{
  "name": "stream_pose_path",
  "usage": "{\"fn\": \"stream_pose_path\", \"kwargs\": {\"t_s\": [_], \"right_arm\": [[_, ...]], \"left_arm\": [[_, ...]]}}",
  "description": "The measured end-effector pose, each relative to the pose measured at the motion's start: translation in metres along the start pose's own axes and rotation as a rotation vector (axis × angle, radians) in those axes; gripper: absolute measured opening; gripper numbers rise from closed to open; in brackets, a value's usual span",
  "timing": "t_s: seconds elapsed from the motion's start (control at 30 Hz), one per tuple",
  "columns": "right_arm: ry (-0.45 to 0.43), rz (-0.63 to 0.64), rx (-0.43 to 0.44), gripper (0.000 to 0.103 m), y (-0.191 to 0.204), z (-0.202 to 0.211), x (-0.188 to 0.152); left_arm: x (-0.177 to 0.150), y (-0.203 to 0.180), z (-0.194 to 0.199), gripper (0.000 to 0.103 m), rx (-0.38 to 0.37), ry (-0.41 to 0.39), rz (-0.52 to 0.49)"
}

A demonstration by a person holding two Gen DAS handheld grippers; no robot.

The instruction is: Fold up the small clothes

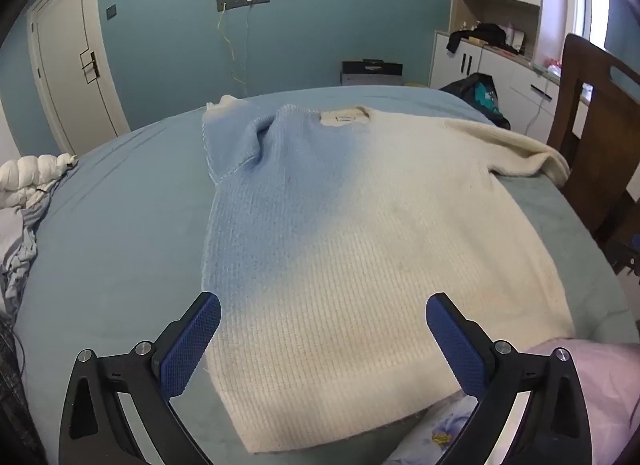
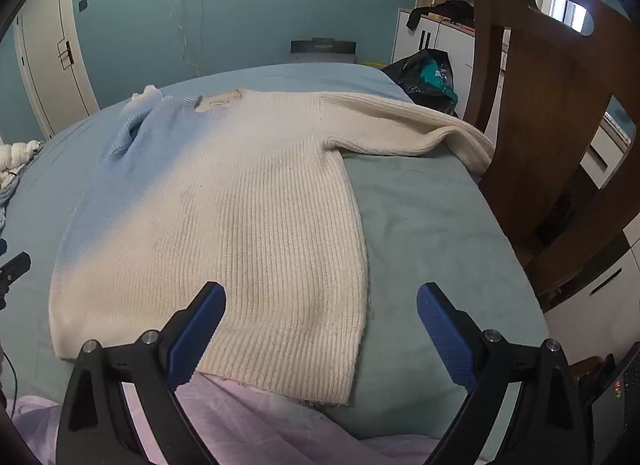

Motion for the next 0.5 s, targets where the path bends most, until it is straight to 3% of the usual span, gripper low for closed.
{"fn": "stream_pose_path", "kwargs": {"t_s": [0.17,0.5], "right_arm": [[-0.015,0.009,0.006,0.095,0.008,0.010,0.004],[-0.032,0.049,0.006,0.095,0.017,0.007,0.003]], "left_arm": [[0.005,0.008,0.004,0.103,-0.028,-0.004,0.041],[0.003,0.012,-0.002,0.103,-0.008,-0.008,0.017]]}}
Point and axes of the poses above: each gripper's, at about its wrist camera, not at the fingertips, and z roughly against the way its jaws point, y to its left, x to its top, the point moved 5 cm from there along -z, roughly the way its jaws point
